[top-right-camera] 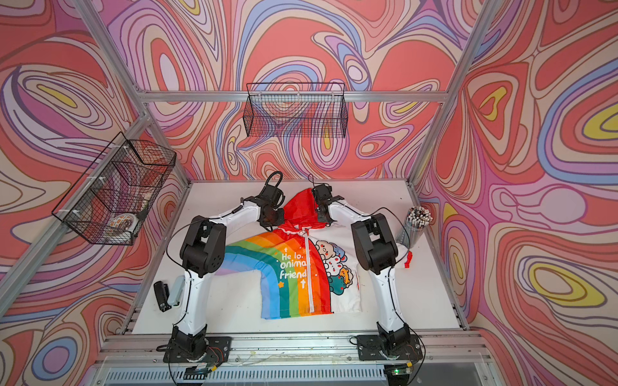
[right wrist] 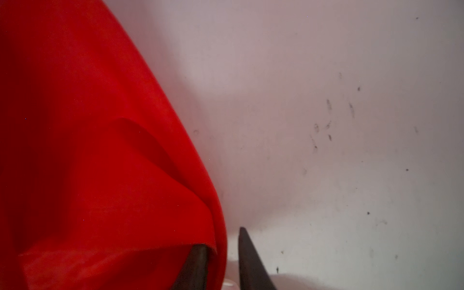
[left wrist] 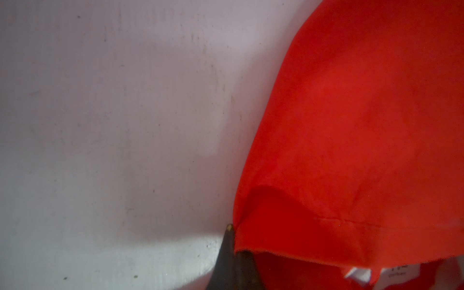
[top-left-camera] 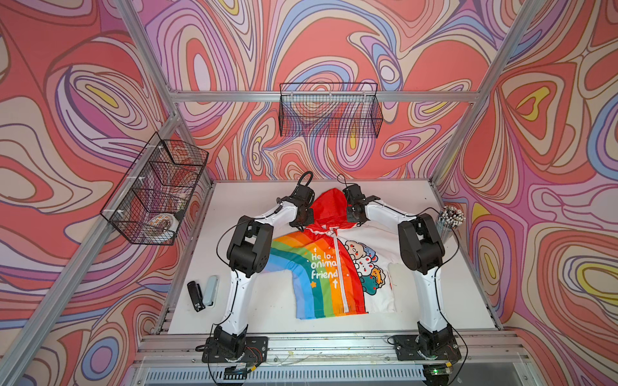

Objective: Unzip the jacket
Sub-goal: Flatten out the jacket at the center of the board.

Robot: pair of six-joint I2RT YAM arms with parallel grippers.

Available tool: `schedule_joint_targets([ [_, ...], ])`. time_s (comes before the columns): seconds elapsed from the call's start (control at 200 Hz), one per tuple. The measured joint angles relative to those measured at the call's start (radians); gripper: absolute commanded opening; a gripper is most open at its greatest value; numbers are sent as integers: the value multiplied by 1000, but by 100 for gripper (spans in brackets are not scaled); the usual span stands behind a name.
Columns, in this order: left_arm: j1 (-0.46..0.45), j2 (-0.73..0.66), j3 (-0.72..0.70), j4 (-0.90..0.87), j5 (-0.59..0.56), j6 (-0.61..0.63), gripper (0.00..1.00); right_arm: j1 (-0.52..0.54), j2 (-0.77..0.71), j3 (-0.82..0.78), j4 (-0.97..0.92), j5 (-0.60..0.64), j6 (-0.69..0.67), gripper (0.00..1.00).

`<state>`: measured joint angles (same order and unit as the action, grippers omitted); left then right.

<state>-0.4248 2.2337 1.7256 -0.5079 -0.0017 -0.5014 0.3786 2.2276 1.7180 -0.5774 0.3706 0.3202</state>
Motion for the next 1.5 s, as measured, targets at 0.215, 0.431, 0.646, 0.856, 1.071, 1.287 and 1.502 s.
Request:
schedule_joint_targets([
  [0.215,0,0,0,0,0,0,0,-63,-32,-24,1,-62,59,4],
  [0.431,2,0,-2,2,5,-4,7,-125,-32,-42,6,-205,117,12],
  [0.646,21,-21,-47,19,41,-8,42,-163,-45,-90,58,-319,113,39],
  [0.856,27,-176,-90,37,56,13,70,-161,-209,-233,120,-345,93,43],
  [1.071,27,-326,-71,125,110,76,82,-161,-363,-304,228,-425,85,32],
  [1.287,27,-109,171,122,226,169,74,-154,-365,-386,274,-595,118,26],
  [1.502,27,127,380,9,273,246,75,-109,-376,-474,289,-726,155,20],
])
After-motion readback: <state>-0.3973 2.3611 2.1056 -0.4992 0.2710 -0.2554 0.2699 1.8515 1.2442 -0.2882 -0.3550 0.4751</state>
